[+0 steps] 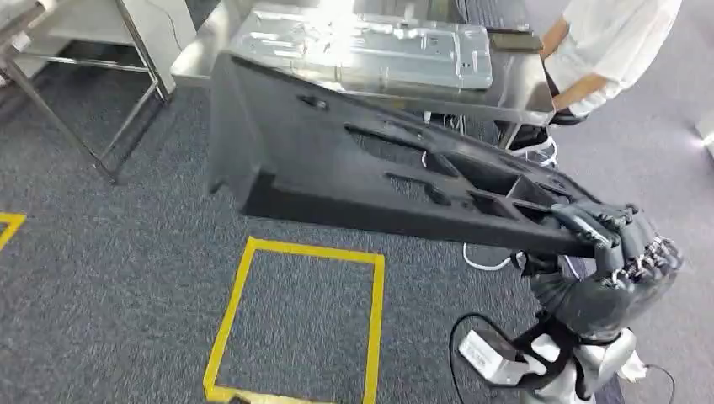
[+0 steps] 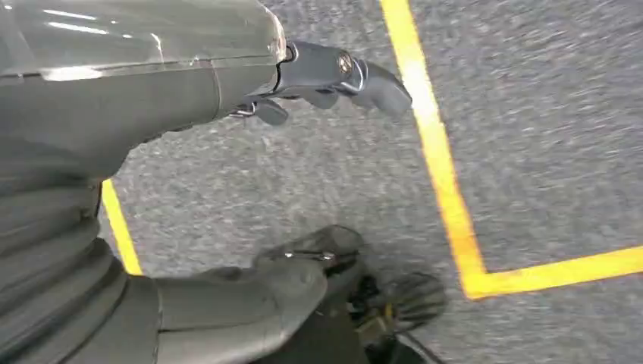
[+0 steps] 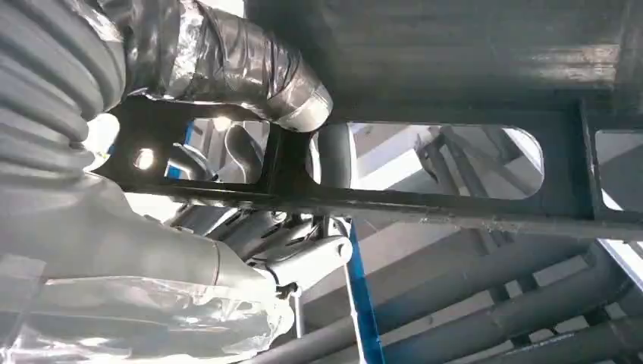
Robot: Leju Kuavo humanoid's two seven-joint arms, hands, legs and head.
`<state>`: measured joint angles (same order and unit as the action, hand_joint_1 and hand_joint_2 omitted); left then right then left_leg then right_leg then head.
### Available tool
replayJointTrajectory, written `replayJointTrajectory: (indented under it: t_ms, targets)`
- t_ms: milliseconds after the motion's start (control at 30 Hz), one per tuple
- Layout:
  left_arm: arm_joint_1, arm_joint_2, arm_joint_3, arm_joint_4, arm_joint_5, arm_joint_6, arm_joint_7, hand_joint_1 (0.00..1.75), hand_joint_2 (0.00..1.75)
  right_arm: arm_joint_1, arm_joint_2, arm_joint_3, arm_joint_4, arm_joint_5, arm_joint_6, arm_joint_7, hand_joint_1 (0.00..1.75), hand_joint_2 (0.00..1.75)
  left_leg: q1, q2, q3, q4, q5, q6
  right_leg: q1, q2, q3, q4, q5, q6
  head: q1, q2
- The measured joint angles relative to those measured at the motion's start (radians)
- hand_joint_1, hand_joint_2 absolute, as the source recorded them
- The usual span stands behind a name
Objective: Take the parts from the cabinet and place them on the table.
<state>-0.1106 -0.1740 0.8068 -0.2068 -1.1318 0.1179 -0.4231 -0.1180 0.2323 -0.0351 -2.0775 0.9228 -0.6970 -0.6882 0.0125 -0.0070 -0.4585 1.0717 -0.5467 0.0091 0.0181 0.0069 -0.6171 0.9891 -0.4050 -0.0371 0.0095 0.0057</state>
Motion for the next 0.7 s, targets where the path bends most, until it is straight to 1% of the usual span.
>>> replayJointTrajectory:
  t_ms: [33, 67, 100, 133, 167, 200, 233, 267, 300, 333, 367, 400, 433, 467, 500, 533, 567, 600, 633, 667, 700]
  targets:
    - [-0.004, 0.000, 0.000, 0.000, 0.000, 0.000, 0.000, 0.00, 1.75, -0.002, 0.000, 0.000, 0.000, 0.000, 0.000, 0.000, 1.75, 1.75, 0.001, 0.000, -0.035, 0.059, -0.003, -0.002, 0.000, -0.001, 0.012, -0.003, -0.006, -0.004, -0.001, 0.000]
    - [-0.004, 0.000, 0.000, 0.000, 0.000, 0.000, 0.000, 0.00, 1.75, -0.004, 0.000, 0.000, 0.000, 0.000, 0.000, 0.000, 1.75, 1.75, 0.001, 0.000, -0.082, 0.123, -0.023, -0.007, 0.000, -0.001, 0.022, -0.003, -0.016, -0.005, 0.000, 0.000]
    - [-0.004, 0.000, 0.000, 0.000, 0.000, 0.000, 0.000, 0.00, 1.75, -0.002, 0.000, 0.000, 0.000, 0.000, 0.000, 0.000, 1.75, 1.75, 0.001, 0.001, -0.129, 0.177, -0.065, -0.012, 0.000, -0.001, 0.034, -0.003, -0.028, -0.006, -0.001, 0.000]
    - [-0.002, 0.001, 0.000, 0.000, 0.000, 0.000, 0.000, 0.00, 1.75, -0.002, 0.000, 0.000, 0.000, 0.000, 0.000, 0.000, 1.75, 1.75, 0.002, 0.001, -0.169, 0.209, -0.116, -0.013, 0.000, 0.000, 0.050, -0.003, -0.042, -0.005, -0.001, 0.000]
    - [0.003, 0.001, 0.000, 0.000, 0.000, 0.000, 0.000, 0.00, 1.75, -0.002, 0.000, 0.000, 0.000, -0.001, 0.000, 0.000, 1.75, 1.75, 0.002, 0.001, -0.193, 0.207, -0.146, -0.016, -0.001, 0.003, 0.066, -0.003, -0.056, -0.005, -0.001, 0.000]
    - [0.005, 0.002, 0.000, 0.000, 0.000, 0.000, 0.000, 0.00, 1.75, -0.002, 0.000, 0.000, 0.000, -0.002, 0.000, 0.000, 1.75, 1.75, 0.003, 0.001, -0.203, 0.180, -0.146, -0.019, -0.001, 0.005, 0.083, -0.002, -0.069, -0.003, -0.001, 0.000]
    - [0.004, 0.003, 0.000, 0.000, 0.000, 0.000, 0.000, 0.00, 1.75, -0.002, 0.000, 0.000, 0.000, -0.002, 0.000, 0.000, 1.75, 1.75, 0.004, 0.001, -0.203, 0.131, -0.114, -0.021, -0.002, 0.006, 0.102, 0.000, -0.084, 0.000, -0.001, 0.000]
    - [0.004, 0.005, 0.000, 0.000, 0.000, 0.000, 0.000, 0.00, 1.75, -0.002, 0.000, 0.000, 0.000, -0.002, 0.000, 0.000, 1.75, 1.75, 0.005, 0.001, -0.198, 0.065, -0.034, -0.019, -0.003, 0.005, 0.120, 0.004, -0.101, 0.003, -0.002, 0.000]
    - [0.006, 0.005, 0.000, 0.000, 0.000, 0.000, 0.000, 0.00, 1.75, -0.002, 0.000, 0.000, 0.000, -0.002, 0.000, 0.000, 1.75, 1.75, 0.006, 0.001, -0.197, 0.002, 0.075, -0.017, -0.003, 0.004, 0.124, 0.006, -0.118, 0.007, -0.001, 0.000]
    - [0.010, 0.006, 0.000, 0.001, 0.000, 0.000, 0.001, 0.00, 1.75, -0.003, 0.000, 0.001, 0.003, -0.002, 0.000, 0.000, 1.75, 1.75, 0.000, 0.003, -0.205, -0.021, 0.124, -0.009, 0.001, 0.009, 0.140, 0.025, -0.134, 0.013, 0.000, 0.000]
    - [0.006, 0.007, 0.000, 0.001, 0.000, 0.000, 0.001, 0.00, 1.75, -0.004, 0.000, 0.001, 0.003, -0.002, 0.000, 0.000, 1.75, 1.75, -0.003, 0.002, -0.195, -0.016, 0.114, 0.005, 0.002, 0.011, 0.133, 0.022, -0.148, 0.023, -0.001, 0.000]
    - [0.006, 0.008, 0.000, 0.001, 0.000, 0.000, 0.002, 0.00, 1.75, -0.004, 0.000, 0.001, 0.002, -0.002, 0.001, 0.000, 1.75, 1.75, -0.002, 0.000, -0.192, -0.018, 0.121, 0.015, -0.002, 0.011, 0.144, 0.023, -0.146, 0.028, -0.001, 0.000]
    - [0.004, 0.008, 0.000, 0.001, 0.000, 0.000, 0.001, 0.00, 1.75, -0.004, 0.000, 0.001, 0.002, -0.002, 0.001, 0.000, 1.75, 1.75, -0.005, 0.001, -0.189, -0.024, 0.114, 0.022, -0.001, 0.011, 0.142, 0.034, -0.142, 0.033, -0.001, 0.000]
    - [0.001, 0.007, 0.000, 0.001, 0.000, 0.000, 0.001, 0.00, 1.75, -0.006, 0.000, 0.001, 0.002, -0.002, 0.001, 0.000, 1.75, 1.75, 0.000, 0.000, -0.174, -0.029, 0.116, 0.029, -0.002, 0.011, 0.135, 0.043, -0.142, 0.037, -0.002, 0.000]
    - [0.001, 0.008, 0.000, 0.001, -0.001, 0.000, 0.001, 0.00, 1.75, -0.005, 0.000, 0.001, 0.002, -0.002, 0.001, 0.000, 1.75, 1.75, 0.000, 0.000, -0.164, -0.038, 0.112, 0.033, -0.006, 0.006, 0.118, 0.085, -0.134, 0.042, 0.000, 0.000]
    - [0.001, 0.009, 0.000, 0.001, 0.000, 0.000, 0.001, 0.00, 1.75, -0.007, 0.000, 0.001, 0.001, -0.002, 0.000, 0.000, 1.75, 1.75, 0.001, 0.001, -0.153, -0.041, 0.106, 0.039, -0.009, 0.003, 0.078, 0.150, -0.134, 0.051, 0.000, 0.000]
    - [-0.001, 0.009, 0.000, 0.001, 0.000, 0.000, 0.001, 0.00, 1.75, -0.007, 0.000, 0.001, 0.001, -0.002, 0.000, 0.000, 1.75, 1.75, 0.001, 0.001, -0.144, -0.043, 0.097, 0.040, -0.014, 0.002, 0.027, 0.223, -0.153, 0.059, 0.000, 0.000]
    - [-0.001, 0.009, 0.000, 0.001, 0.000, 0.000, 0.001, 0.00, 1.75, -0.005, 0.000, 0.001, 0.001, -0.002, 0.000, 0.000, 1.75, 1.75, 0.001, 0.001, -0.135, -0.043, 0.087, 0.040, -0.019, 0.001, -0.021, 0.280, -0.186, 0.065, -0.001, 0.000]
    - [-0.001, 0.009, 0.000, 0.001, 0.000, 0.000, 0.001, 0.00, 1.75, -0.004, 0.000, 0.001, 0.002, -0.002, 0.000, 0.000, 1.75, 1.75, 0.001, 0.000, -0.123, -0.043, 0.076, 0.040, -0.023, 0.000, -0.059, 0.315, -0.223, 0.069, 0.000, 0.000]
    - [-0.001, 0.009, 0.000, 0.001, 0.000, 0.000, 0.001, 0.00, 1.75, -0.005, -0.001, 0.001, 0.002, -0.002, 0.000, 0.000, 1.75, 1.75, 0.002, 0.000, -0.107, -0.043, 0.064, 0.039, -0.028, -0.002, -0.086, 0.320, -0.251, 0.073, -0.001, 0.000]
    - [0.001, 0.009, 0.000, 0.001, 0.000, 0.000, 0.001, 0.00, 1.75, -0.005, -0.001, 0.001, 0.002, -0.002, 0.000, 0.000, 1.75, 1.75, 0.003, -0.001, -0.089, -0.043, 0.050, 0.037, -0.031, -0.002, -0.094, 0.294, -0.249, 0.074, 0.000, 0.000]
